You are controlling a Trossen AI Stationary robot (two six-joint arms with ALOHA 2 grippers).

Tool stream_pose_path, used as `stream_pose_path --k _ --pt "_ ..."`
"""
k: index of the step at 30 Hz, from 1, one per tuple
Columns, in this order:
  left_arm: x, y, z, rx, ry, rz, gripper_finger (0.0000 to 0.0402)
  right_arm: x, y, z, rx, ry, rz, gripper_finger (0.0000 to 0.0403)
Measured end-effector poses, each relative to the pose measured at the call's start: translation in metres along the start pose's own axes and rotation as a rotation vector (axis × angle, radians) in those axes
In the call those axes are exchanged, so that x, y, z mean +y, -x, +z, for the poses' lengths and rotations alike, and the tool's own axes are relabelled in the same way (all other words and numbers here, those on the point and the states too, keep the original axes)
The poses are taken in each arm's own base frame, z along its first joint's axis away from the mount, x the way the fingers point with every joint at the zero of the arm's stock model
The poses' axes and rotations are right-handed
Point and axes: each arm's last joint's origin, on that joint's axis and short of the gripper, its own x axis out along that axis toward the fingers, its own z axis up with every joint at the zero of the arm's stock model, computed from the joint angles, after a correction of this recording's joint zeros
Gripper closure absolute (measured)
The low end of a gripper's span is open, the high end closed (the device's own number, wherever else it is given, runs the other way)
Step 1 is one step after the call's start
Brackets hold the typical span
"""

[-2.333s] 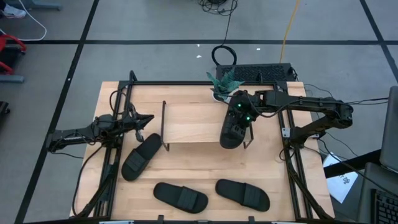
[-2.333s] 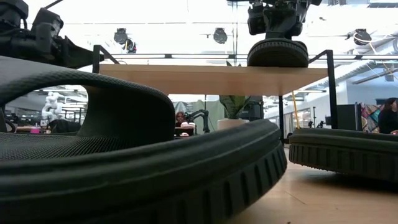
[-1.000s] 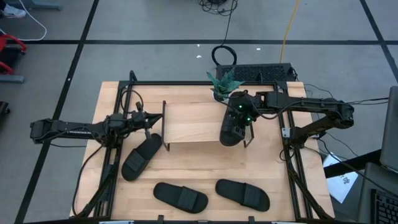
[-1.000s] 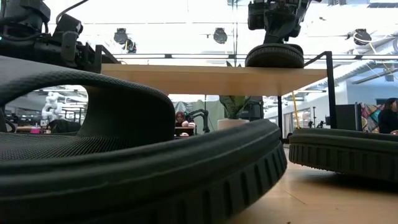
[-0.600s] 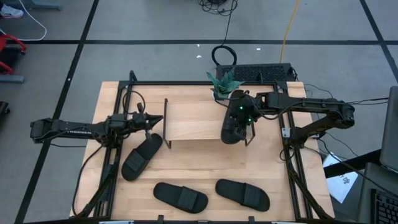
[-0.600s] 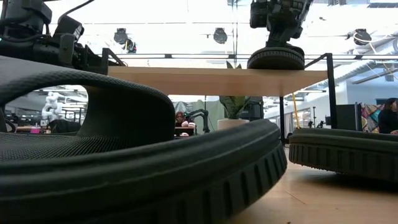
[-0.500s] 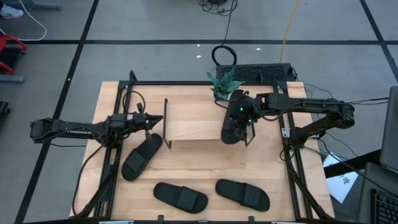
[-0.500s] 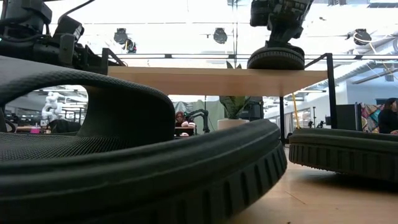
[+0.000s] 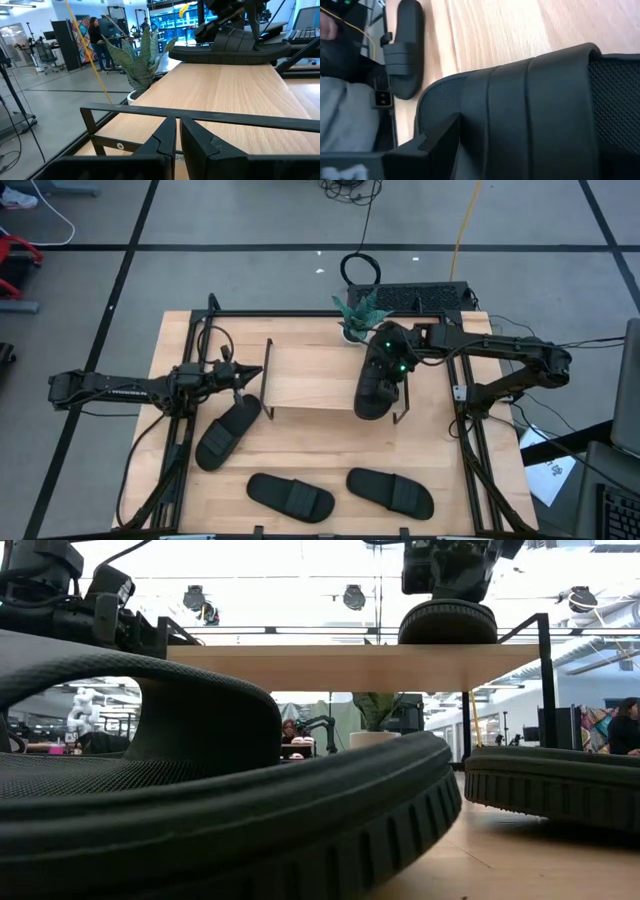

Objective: Pick and place slides into the shelf
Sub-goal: Put the top right black slipper on the shelf

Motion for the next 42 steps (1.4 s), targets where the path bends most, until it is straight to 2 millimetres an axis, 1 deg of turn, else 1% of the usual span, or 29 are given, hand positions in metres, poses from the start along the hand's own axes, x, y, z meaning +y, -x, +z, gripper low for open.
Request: stream_pose_path --k 6,10,14,16,22,25,30,38,42 --pt "0.000 0.000 -0.001 0.015 -0.007 -0.002 0.0371 -0.007 0.003 0.000 -0.001 0.005 0.032 0.0098" --pt "0.000 0.000 -0.001 0.015 -0.010 -0.002 0.0371 -0.012 0.008 0.002 -0.026 -0.020 0.081 0.0079" --pt "0.000 0.000 -0.002 0.016 -0.011 -0.002 0.0371 -0.015 0.016 0.003 -0.068 -0.061 0.062 0.0081" --pt "0.000 0.000 -0.002 0.017 -0.011 -0.003 0.0371 -0.016 0.019 0.003 -0.088 -0.078 0.020 0.0086" --pt "0.000 0.000 -0.003 0.027 -0.014 -0.005 0.0371 -0.016 0.024 0.002 -0.132 -0.077 -0.077 0.0089" --pt "0.000 0.000 -0.004 0.037 -0.015 -0.006 0.0371 -0.016 0.026 0.001 -0.137 -0.083 -0.083 0.0089" --pt "0.000 0.000 -0.003 0.036 -0.014 -0.006 0.0371 -0.013 0.035 -0.002 -0.182 -0.075 -0.133 0.0089" --pt "-0.001 0.000 -0.004 0.042 -0.013 -0.008 0.0371 0.001 0.065 -0.015 -0.309 0.050 -0.220 0.0090" --pt "-0.001 0.000 -0.004 0.042 -0.037 -0.009 0.0371 0.013 0.077 -0.024 -0.356 0.173 -0.254 0.0092"
